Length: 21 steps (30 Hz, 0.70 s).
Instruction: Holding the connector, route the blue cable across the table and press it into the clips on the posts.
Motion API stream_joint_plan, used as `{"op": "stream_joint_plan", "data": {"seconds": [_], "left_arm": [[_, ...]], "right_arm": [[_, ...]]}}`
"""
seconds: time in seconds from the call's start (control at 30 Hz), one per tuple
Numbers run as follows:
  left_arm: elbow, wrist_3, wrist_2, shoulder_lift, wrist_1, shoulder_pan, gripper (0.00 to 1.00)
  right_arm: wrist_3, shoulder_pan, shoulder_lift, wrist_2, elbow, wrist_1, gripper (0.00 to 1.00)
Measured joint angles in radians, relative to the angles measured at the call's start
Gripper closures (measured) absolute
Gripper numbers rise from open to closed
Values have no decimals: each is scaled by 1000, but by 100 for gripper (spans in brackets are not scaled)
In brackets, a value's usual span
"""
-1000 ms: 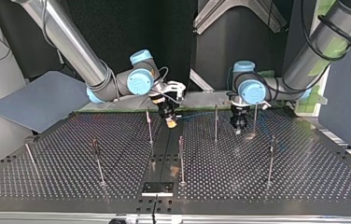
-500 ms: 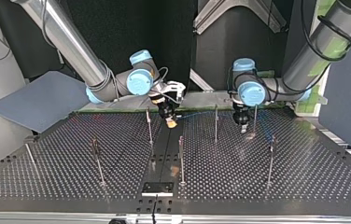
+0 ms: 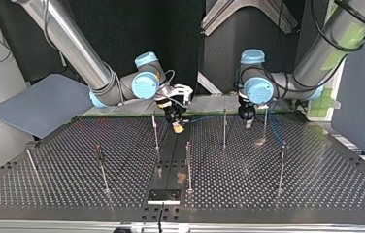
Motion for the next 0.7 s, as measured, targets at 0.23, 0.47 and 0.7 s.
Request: {"op": "stream_joint_plan", "data": {"seconds": [0.23,0.47,0.7], "left_arm": [[-60,3,1,61,8,-24,0],[-131,1,10,134,-1,-62,0],[-155,2,10,198,-36,-94,0]], "right_arm": [[2,0,0,0,0,0,100],[3,0,0,-1,0,2,100],[4,0,0,-2,0,3,100]]}}
